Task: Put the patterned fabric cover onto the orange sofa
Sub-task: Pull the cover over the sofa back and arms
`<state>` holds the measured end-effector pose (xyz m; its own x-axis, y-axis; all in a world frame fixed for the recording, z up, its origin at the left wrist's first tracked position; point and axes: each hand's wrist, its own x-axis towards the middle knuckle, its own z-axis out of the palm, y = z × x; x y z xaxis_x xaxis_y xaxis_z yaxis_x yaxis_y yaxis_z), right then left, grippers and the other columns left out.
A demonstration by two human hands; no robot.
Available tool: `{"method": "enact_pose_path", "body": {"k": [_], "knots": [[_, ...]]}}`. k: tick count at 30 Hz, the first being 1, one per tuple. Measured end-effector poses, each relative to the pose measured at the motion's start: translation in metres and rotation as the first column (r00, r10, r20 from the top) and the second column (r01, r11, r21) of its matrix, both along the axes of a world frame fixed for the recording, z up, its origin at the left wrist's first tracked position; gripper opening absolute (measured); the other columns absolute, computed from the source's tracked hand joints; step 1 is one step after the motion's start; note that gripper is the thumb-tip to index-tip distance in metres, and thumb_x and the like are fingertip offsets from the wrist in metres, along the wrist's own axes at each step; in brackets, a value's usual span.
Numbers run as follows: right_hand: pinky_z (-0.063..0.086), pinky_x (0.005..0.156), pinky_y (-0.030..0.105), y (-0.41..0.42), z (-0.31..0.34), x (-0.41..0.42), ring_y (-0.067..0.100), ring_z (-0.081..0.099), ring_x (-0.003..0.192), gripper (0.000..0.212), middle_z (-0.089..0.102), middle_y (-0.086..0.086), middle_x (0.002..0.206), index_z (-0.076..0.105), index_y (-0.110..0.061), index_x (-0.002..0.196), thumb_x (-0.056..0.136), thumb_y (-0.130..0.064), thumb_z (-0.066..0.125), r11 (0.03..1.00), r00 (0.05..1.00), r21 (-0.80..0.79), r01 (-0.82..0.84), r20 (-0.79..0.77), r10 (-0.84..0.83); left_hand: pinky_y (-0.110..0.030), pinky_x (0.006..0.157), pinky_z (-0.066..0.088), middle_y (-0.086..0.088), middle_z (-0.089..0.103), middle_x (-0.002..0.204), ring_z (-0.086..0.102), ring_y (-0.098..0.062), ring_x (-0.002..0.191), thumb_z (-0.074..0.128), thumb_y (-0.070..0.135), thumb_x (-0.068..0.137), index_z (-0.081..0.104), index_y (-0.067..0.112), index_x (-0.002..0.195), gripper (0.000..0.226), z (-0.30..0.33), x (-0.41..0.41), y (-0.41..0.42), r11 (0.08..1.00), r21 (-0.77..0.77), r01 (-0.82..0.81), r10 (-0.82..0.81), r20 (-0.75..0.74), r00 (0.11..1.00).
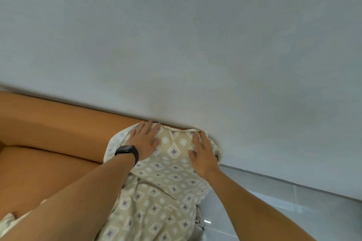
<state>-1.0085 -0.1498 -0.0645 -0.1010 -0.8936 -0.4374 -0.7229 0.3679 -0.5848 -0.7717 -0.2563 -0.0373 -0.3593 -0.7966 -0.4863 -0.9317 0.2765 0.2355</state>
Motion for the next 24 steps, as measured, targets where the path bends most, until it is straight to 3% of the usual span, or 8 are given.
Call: {"method": "enact_pose_path", "body": {"k": [2,5,8,13,15,17,21,24], "knots": [[0.033,0.118,0.042,-0.006,0.002,-0.001,0.025,0.024,0.148,0.056,0.017,-0.002,0.164,0.030,-0.028,0.156,0.103,-0.036,0.050,0.990,0.994,-0.092,0.108,-0.011,-0.109,-0.047,0.125,0.010,0.002,0.006,0.168,0.004,-0.025,0.155,0.035,0.049,0.103,0.012,0.038,0.159,0.061,0.000,-0.004,-0.006,0.999,-0.033,-0.041,0.040,-0.017,0.999],[0.050,0.092,0.044,-0.013,0.007,0.000,0.028,0.050,0.112,0.035,0.052,0.001,0.127,0.059,-0.021,0.128,0.097,-0.038,0.059,0.959,0.950,-0.276,0.061,-0.278,-0.141,-0.047,0.108,0.039,-0.004,0.035,0.147,0.042,-0.031,0.133,0.049,0.048,0.098,0.040,0.030,0.144,0.050,0.005,-0.011,-0.005,0.964,-0.219,-0.153,0.151,-0.027,0.988],[0.052,0.086,0.039,-0.017,0.011,0.003,0.020,0.051,0.116,0.030,0.053,-0.006,0.127,0.060,-0.025,0.123,0.098,-0.041,0.057,0.969,0.971,-0.247,-0.027,-0.236,-0.033,-0.048,0.083,0.051,-0.010,0.046,0.128,0.046,-0.034,0.114,0.058,0.047,0.095,0.048,0.018,0.127,0.044,0.005,-0.012,0.011,0.874,-0.398,-0.278,0.299,-0.009,0.954],[0.049,0.083,0.037,-0.029,0.014,0.004,0.018,0.052,0.114,0.021,0.052,-0.008,0.119,0.059,-0.026,0.110,0.098,-0.043,0.057,0.975,0.965,-0.184,-0.124,-0.249,0.076,-0.050,0.087,0.046,-0.016,0.044,0.130,0.047,-0.041,0.117,0.061,0.049,0.094,0.046,0.009,0.130,0.055,-0.005,-0.001,0.035,0.643,-0.194,-0.741,0.699,-0.245,0.672],[0.044,0.093,0.034,-0.032,0.011,0.007,0.020,0.051,0.116,0.021,0.052,-0.007,0.120,0.059,-0.025,0.112,0.100,-0.041,0.054,0.951,0.938,-0.230,-0.205,-0.325,0.123,-0.050,0.099,0.042,-0.011,0.042,0.139,0.041,-0.038,0.126,0.058,0.043,0.097,0.046,0.017,0.134,0.046,-0.010,0.014,0.033,0.749,-0.324,-0.578,0.533,-0.224,0.816],[0.034,0.112,0.035,-0.032,0.007,0.009,0.021,0.042,0.132,0.042,0.047,-0.005,0.139,0.050,-0.024,0.136,0.102,-0.048,0.044,0.939,0.925,-0.237,-0.251,-0.343,0.161,-0.048,0.114,0.033,-0.005,0.040,0.151,0.032,-0.033,0.140,0.048,0.033,0.101,0.044,0.026,0.142,0.042,-0.016,0.026,0.019,0.900,-0.376,-0.221,0.190,-0.118,0.975],[0.016,0.125,0.041,-0.029,-0.007,0.014,0.022,0.029,0.145,0.068,0.039,-0.002,0.153,0.034,-0.020,0.153,0.100,-0.063,0.030,0.953,0.935,-0.239,-0.186,-0.341,0.097,-0.045,0.125,0.014,0.009,0.018,0.166,0.007,-0.026,0.155,0.031,0.052,0.102,0.022,0.033,0.158,0.060,-0.021,0.012,-0.005,0.980,-0.161,-0.118,0.109,-0.059,0.992],[0.019,0.123,0.041,-0.034,-0.011,0.018,0.021,0.034,0.142,0.070,0.044,-0.002,0.149,0.040,-0.022,0.148,0.095,-0.068,0.033,0.964,0.932,-0.223,-0.146,-0.359,0.058,-0.046,0.124,0.014,0.008,0.028,0.161,0.015,-0.028,0.151,0.037,0.059,0.099,0.032,0.032,0.152,0.060,-0.014,0.003,-0.008,0.976,-0.183,-0.115,0.114,-0.015,0.993]]}}
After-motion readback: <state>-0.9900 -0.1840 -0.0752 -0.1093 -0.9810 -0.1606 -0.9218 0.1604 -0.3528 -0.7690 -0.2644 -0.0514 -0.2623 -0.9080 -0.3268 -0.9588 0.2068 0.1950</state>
